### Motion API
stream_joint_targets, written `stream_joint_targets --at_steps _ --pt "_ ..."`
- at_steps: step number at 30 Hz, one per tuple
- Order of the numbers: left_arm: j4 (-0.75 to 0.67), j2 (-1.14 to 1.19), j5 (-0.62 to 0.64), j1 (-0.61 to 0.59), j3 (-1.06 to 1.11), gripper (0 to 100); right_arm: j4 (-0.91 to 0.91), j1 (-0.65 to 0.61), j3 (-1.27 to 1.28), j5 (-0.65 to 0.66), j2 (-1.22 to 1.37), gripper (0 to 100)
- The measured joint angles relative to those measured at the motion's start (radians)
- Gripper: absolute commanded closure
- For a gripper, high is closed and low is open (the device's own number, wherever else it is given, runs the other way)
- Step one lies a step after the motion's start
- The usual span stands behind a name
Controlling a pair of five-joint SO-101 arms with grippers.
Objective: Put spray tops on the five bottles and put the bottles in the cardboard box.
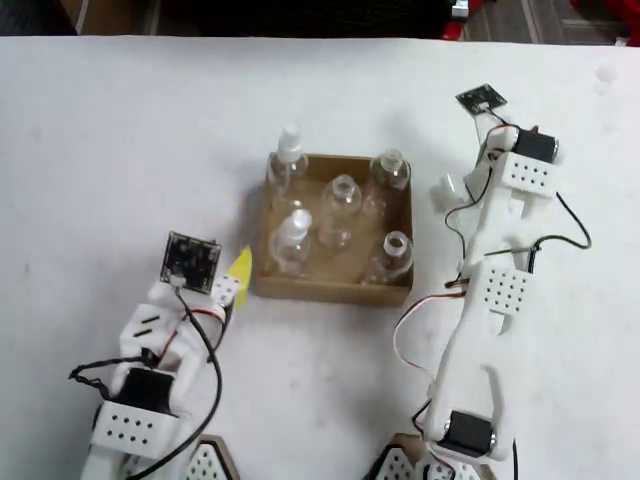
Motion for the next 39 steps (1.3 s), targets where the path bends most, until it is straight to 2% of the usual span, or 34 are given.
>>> stream_joint_targets --at_steps 9,17,21,31,36,39 --pt "0.000 0.000 0.000 0.000 0.000 84 0.006 0.015 -0.028 0.003 -0.028 98.3" --pt "0.000 0.000 0.000 -0.034 0.000 84 0.064 0.041 -0.029 -0.005 -0.330 98.3" --pt "0.000 0.000 0.000 -0.092 0.000 84 0.064 0.063 -0.029 -0.106 -0.468 98.3" --pt "0.000 0.000 0.000 -0.100 0.000 85 0.066 0.057 -0.029 -0.417 -0.781 98.4" --pt "0.000 0.000 0.000 -0.100 0.000 94 0.072 -0.029 -0.029 -0.563 -0.941 98.4" --pt "0.000 0.000 0.000 -0.100 0.000 96 0.072 -0.098 -0.028 -0.615 -1.043 98.4"
